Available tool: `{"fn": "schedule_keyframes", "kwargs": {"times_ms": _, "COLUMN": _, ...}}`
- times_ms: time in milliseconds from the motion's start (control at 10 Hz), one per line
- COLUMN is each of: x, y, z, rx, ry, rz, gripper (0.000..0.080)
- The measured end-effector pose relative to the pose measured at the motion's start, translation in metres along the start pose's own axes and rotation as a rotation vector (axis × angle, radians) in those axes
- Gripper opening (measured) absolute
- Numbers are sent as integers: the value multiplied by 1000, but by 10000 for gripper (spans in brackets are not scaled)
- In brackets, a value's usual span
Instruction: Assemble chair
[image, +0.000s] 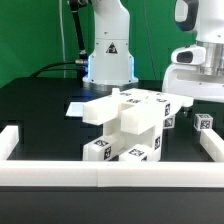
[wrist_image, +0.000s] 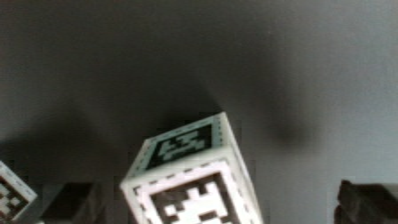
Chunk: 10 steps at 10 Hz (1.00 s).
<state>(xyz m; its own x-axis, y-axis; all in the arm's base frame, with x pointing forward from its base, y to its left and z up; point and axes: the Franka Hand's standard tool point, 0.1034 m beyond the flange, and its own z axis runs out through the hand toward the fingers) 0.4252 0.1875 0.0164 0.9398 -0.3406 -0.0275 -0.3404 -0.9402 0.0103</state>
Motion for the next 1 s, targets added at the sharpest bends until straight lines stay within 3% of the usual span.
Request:
{"fn": "schedule_keyframes", "kwargs": {"times_ms": 600, "x": -1, "y": 4, "z": 6, "rx": -10, "ry": -7, "rz": 2, "gripper": 630}}
{"fn": "schedule_keyframes", "kwargs": {"times_ms": 700, "x": -1, "y": 5, "z": 6, "rx": -11, "ry": -7, "rz": 2, "gripper": 465}}
{"fn": "schedule_keyframes", "kwargs": {"times_ms": 800, "x": -1, "y": 5, "z": 6, "rx": -11, "ry": -8, "rz": 3, "gripper": 465}}
{"fn": "schedule_keyframes", "kwargs": {"times_ms": 900, "x": -1, "y": 4, "z": 6, "rx": -11, "ry": -8, "rz": 3, "gripper": 285}}
{"fn": "schedule_keyframes", "kwargs": {"times_ms": 1000, "x": -1, "y": 5, "z": 6, "rx": -11, "ry": -8, "rz": 3, "gripper": 285}}
